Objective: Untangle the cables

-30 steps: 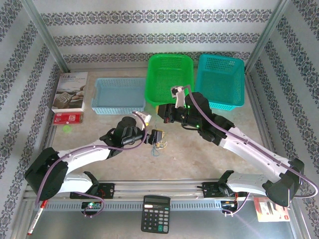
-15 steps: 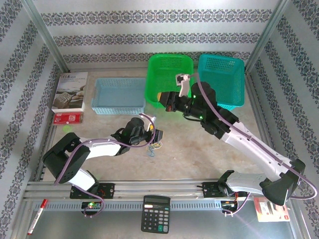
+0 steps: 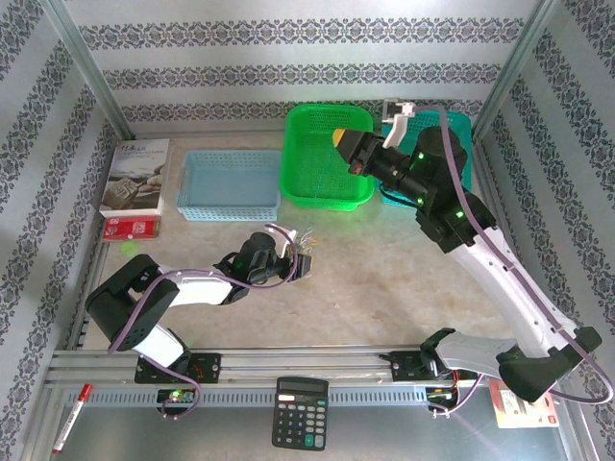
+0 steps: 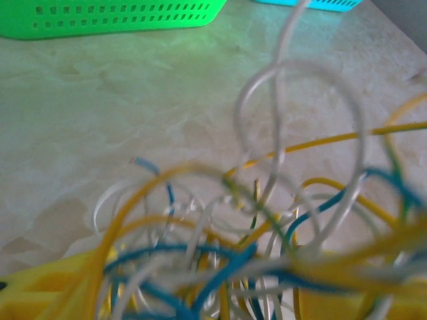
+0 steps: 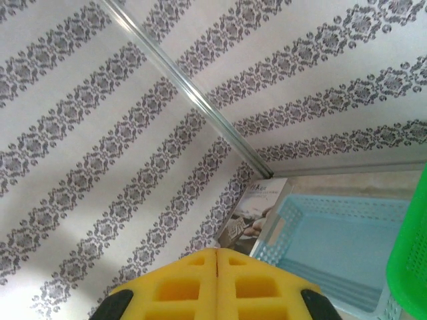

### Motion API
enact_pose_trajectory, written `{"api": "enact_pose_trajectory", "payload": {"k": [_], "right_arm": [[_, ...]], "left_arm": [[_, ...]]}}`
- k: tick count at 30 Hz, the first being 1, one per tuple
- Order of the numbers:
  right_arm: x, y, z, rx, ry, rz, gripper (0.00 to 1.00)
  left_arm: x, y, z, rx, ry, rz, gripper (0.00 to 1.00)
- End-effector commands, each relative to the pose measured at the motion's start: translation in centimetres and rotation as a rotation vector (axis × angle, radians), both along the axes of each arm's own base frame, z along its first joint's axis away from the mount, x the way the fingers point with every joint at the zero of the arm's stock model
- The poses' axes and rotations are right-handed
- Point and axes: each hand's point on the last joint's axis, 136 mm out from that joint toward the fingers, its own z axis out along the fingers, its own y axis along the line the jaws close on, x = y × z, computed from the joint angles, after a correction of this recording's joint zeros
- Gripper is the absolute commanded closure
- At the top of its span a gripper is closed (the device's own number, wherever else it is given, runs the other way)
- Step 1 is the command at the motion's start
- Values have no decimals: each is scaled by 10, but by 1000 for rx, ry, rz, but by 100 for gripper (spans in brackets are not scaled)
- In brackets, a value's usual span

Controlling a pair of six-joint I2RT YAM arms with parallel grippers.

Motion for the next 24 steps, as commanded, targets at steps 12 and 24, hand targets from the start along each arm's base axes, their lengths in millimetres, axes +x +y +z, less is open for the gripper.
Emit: {"api": "enact_pose_trajectory", "payload": {"k": [12,24], "right_arm": [[-30,-18,89,136,-155,58,100],[-27,-15,56,120,-92,68,100]], "left_arm": [[-13,-1,-22,-21,51,-8,55],[-18,5,27,-72,-26,-11,30]]}}
